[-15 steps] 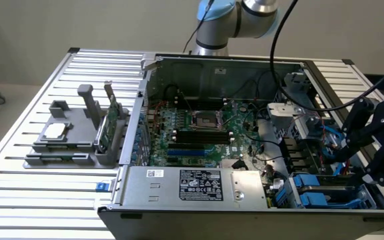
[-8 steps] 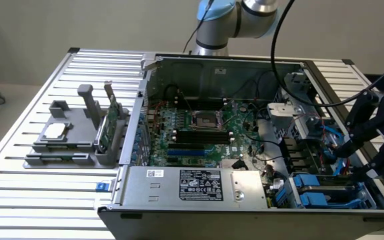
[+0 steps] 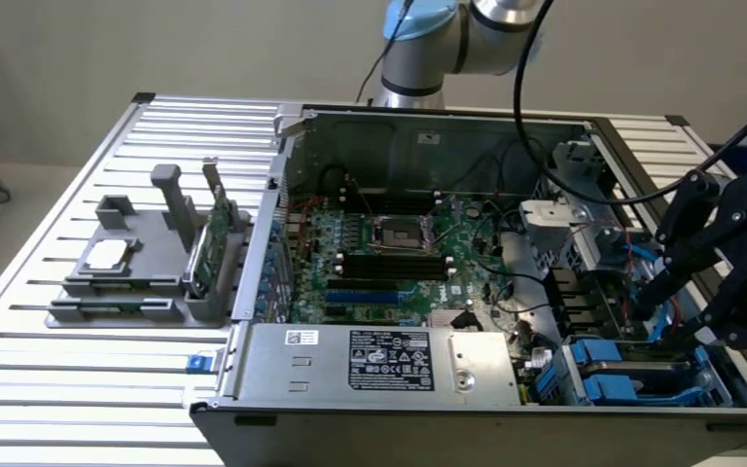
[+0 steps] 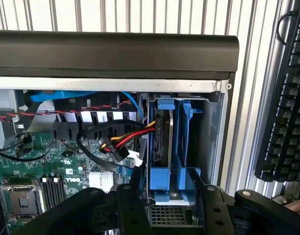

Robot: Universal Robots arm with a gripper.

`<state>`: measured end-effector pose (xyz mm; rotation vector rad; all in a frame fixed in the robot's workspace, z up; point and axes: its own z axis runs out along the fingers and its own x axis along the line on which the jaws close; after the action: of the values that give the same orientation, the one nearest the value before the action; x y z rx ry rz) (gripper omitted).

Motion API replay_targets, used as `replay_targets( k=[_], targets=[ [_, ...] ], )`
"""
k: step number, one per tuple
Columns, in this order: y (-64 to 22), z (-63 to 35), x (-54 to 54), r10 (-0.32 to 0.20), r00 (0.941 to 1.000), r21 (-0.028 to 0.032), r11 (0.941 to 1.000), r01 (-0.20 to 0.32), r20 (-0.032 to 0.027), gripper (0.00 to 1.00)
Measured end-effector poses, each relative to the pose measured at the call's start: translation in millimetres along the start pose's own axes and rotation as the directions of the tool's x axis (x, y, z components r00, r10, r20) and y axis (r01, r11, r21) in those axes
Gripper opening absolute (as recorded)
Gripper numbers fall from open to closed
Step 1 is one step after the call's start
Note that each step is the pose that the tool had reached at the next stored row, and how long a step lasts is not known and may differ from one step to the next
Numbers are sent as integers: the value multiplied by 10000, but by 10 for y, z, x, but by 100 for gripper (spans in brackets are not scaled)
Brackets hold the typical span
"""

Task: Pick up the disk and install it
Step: 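Insert the first disk wire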

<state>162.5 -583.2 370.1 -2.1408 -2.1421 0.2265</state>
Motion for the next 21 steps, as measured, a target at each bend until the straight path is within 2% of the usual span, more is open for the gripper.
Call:
replay_targets(
  k=[9,13,21],
  targets=[
    [-160,29,1,48,10000,-90,9999,-49,-9,48],
    [-183,32,13,51,10000,-172,9998,-51,-9,48],
    [-207,39,82,56,10000,-378,9993,-56,-17,48]
  ],
)
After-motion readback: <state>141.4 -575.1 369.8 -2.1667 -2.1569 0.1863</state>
